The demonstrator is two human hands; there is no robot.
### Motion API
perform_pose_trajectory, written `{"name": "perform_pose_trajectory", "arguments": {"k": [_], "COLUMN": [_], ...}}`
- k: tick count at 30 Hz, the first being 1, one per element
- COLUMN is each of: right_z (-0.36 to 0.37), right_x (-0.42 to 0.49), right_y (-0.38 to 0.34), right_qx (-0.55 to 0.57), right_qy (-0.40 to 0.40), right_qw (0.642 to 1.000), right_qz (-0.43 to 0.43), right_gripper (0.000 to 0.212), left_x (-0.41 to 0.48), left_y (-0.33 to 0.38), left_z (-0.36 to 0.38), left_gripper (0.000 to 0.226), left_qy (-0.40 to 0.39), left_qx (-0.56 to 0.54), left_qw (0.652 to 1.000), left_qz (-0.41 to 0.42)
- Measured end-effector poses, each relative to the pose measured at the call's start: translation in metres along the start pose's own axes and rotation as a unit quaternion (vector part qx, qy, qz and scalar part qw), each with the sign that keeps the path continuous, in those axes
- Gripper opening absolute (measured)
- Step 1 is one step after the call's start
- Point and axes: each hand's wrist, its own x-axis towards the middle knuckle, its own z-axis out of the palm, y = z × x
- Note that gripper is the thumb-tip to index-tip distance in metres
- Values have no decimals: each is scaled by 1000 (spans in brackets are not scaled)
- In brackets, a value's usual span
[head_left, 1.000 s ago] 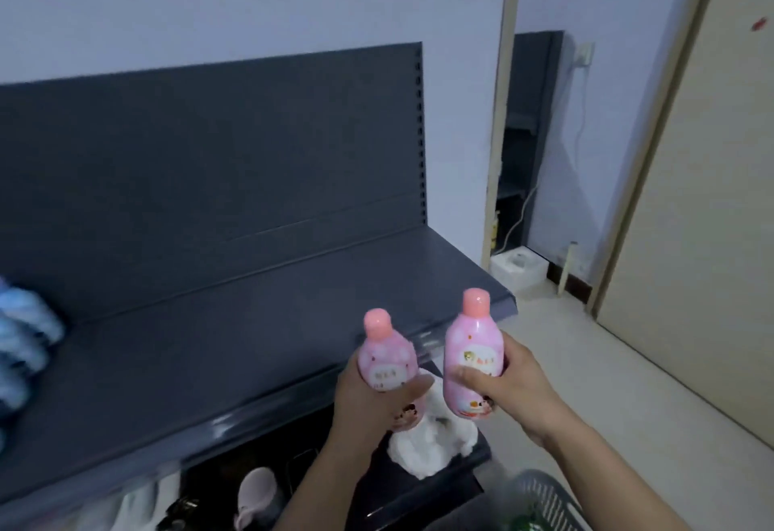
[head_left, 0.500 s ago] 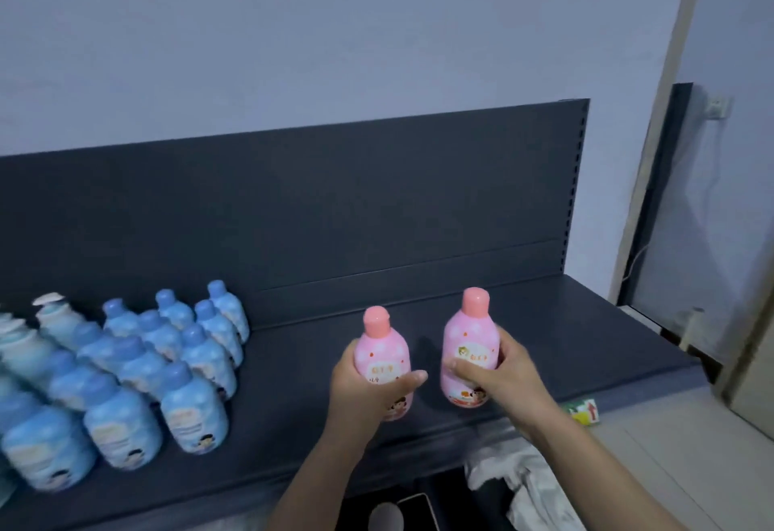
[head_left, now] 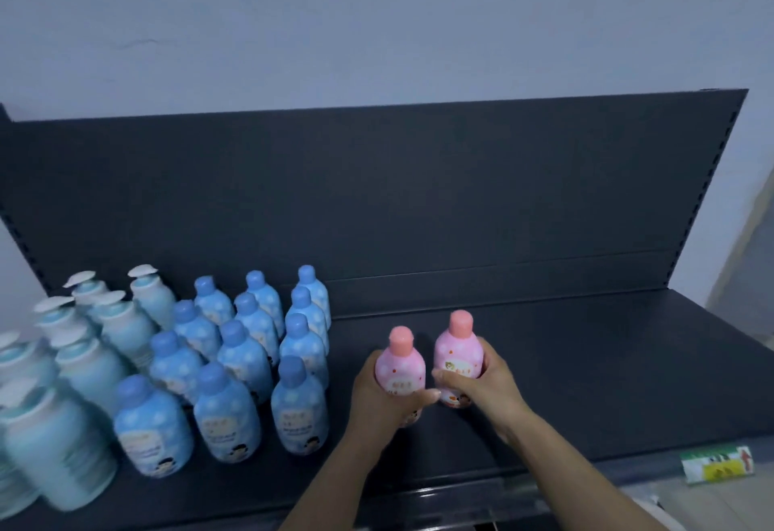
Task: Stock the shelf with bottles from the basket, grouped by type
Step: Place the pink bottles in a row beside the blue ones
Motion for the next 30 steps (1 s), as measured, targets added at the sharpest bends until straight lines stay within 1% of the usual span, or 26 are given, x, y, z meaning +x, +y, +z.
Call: {"name": "perform_pose_trajectory", "arguments": {"k": [4, 7, 12, 15, 18, 20, 21, 23, 25, 28, 30], "right_z": [6, 5, 4, 1, -9, -14, -15, -16, -15, -1, 15], "right_x": [10, 15, 22, 22, 21, 22, 24, 29, 36, 59, 86], "right_y": [11, 17, 23, 24, 27, 28, 29, 30, 28, 23, 19], "right_qx": [-9, -16, -18, -37, -69, -87, -94, -98, -99, -95, -94], "right_qy": [-17, -28, -33, -46, -87, -107, -113, -124, -135, -134, -126], "right_qw": [1000, 999, 999, 998, 994, 990, 989, 987, 986, 986, 988], "right_qz": [9, 15, 16, 13, 13, 7, 5, 3, 2, -3, -6], "right_gripper": [44, 46, 46, 50, 63, 65, 64, 61, 58, 51, 43], "left_x": [9, 13, 17, 13, 8, 3, 1, -1, 2, 22, 41], "left_y": [-16, -23, -28, -27, -32, -38, -40, -39, -34, -30, -28], "left_z": [-7, -8, -10, -9, 1, 11, 17, 29, 40, 42, 39], "left_gripper": [53, 59, 59, 65, 78, 91, 92, 79, 69, 65, 63], "left_qy": [-2, 0, -1, 10, 72, 137, 170, 220, 252, 298, 321], "left_qx": [-2, -7, 14, 27, 45, 50, 45, 23, -8, -38, -27], "left_qw": [1000, 1000, 1000, 1000, 996, 989, 984, 975, 968, 954, 947], "left_qz": [-18, -26, -17, -8, 17, 17, 16, 16, 3, -11, -11]}}
